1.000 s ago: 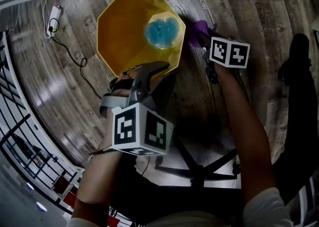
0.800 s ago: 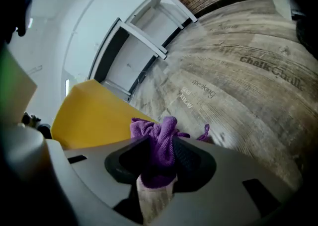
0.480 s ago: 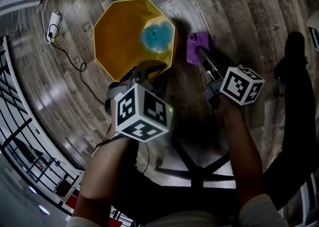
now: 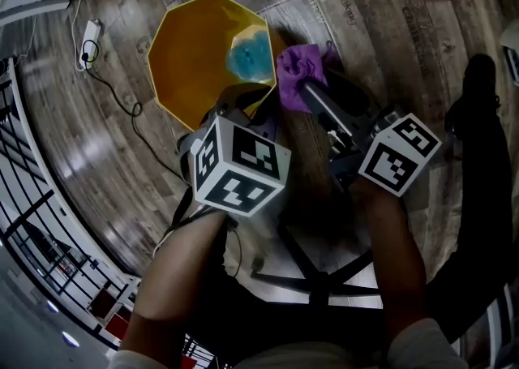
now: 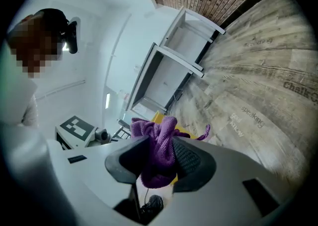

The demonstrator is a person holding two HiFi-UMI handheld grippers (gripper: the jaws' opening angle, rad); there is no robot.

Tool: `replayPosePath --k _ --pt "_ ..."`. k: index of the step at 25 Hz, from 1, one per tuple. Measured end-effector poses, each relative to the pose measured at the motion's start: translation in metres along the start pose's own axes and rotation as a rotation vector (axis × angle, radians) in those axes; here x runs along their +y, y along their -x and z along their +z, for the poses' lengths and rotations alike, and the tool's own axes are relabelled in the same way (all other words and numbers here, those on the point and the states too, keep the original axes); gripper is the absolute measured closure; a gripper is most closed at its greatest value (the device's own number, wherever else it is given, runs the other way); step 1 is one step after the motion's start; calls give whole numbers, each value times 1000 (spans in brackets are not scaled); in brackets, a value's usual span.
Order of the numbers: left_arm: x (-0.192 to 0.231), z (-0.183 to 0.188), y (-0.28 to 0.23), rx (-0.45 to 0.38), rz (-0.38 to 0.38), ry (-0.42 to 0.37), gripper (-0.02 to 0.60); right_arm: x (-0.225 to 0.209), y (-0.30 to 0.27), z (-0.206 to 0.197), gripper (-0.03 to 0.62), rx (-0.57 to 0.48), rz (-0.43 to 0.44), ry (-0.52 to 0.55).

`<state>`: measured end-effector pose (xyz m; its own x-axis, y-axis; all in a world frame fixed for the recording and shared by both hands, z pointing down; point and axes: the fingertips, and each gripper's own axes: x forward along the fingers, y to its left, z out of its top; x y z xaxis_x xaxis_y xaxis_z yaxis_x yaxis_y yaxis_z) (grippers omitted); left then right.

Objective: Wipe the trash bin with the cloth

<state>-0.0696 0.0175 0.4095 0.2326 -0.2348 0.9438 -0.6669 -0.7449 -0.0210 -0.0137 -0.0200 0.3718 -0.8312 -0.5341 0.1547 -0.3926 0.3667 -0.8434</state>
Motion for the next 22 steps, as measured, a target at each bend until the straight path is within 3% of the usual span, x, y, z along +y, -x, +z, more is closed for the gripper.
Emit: replayPosePath --k 4,22 --pt "-2 4 1 -2 -12 -2 561 -2 -6 -6 453 28 -3 6" --pt "-2 2 1 -26 -48 26 561 -88 -42 -54 454 135 -214 -34"
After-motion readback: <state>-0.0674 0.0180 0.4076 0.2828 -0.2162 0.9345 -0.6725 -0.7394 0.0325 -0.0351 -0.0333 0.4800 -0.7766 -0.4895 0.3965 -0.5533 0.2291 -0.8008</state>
